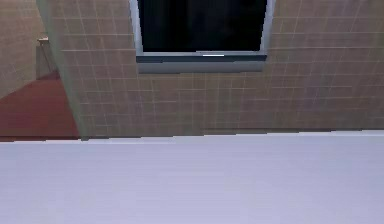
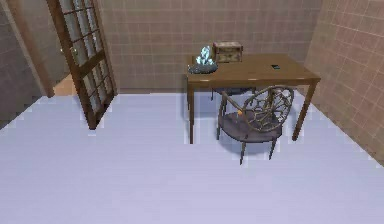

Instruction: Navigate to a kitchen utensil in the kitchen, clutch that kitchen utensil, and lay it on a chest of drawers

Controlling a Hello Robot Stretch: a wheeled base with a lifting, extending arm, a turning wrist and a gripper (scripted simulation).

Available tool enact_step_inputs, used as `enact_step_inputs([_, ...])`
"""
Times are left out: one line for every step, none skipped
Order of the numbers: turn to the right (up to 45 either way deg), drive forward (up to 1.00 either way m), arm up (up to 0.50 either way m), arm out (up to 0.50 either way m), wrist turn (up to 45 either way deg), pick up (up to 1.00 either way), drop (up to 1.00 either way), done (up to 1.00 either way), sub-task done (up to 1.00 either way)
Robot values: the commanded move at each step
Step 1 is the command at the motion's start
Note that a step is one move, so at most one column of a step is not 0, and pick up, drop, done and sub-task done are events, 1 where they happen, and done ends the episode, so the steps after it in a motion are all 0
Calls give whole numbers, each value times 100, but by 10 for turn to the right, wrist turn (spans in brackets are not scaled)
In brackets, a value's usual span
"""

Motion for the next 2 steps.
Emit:
enact_step_inputs([0,55,0,0,0,0,0,0,0])
enact_step_inputs([-360,0,0,0,0,0,0,0,0])
